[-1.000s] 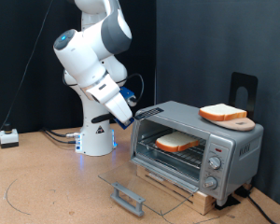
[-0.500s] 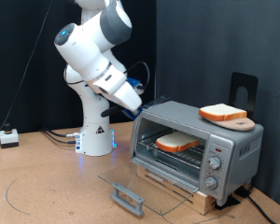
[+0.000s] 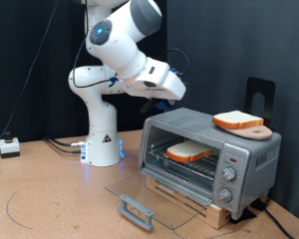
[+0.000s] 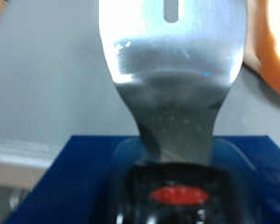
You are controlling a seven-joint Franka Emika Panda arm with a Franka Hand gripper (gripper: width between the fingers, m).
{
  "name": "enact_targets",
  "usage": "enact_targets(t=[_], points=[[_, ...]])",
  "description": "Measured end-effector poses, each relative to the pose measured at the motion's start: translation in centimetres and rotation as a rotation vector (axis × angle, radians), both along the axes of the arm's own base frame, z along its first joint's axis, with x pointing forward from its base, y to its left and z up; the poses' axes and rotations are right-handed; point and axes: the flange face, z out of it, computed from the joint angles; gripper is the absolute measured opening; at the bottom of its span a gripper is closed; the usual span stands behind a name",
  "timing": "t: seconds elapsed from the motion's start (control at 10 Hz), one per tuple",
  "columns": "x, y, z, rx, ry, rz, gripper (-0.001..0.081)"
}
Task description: Make a piece of toast with the oven
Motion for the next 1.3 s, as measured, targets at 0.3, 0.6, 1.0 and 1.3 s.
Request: enact_targets(t=[0.3, 0.6, 1.0, 1.3], points=[[-1.8, 4.1, 0.7, -0.062, 0.028, 0.111, 0.0398], [-4.2, 7.7, 0.9, -0.108, 0.032, 0.121, 0.0398], [-7.7, 11.9, -0.1, -0.179, 0.021, 0.092, 0.0398], [-8.8, 13.2, -2.5, -0.239, -0.004, 0.041, 0.0398]])
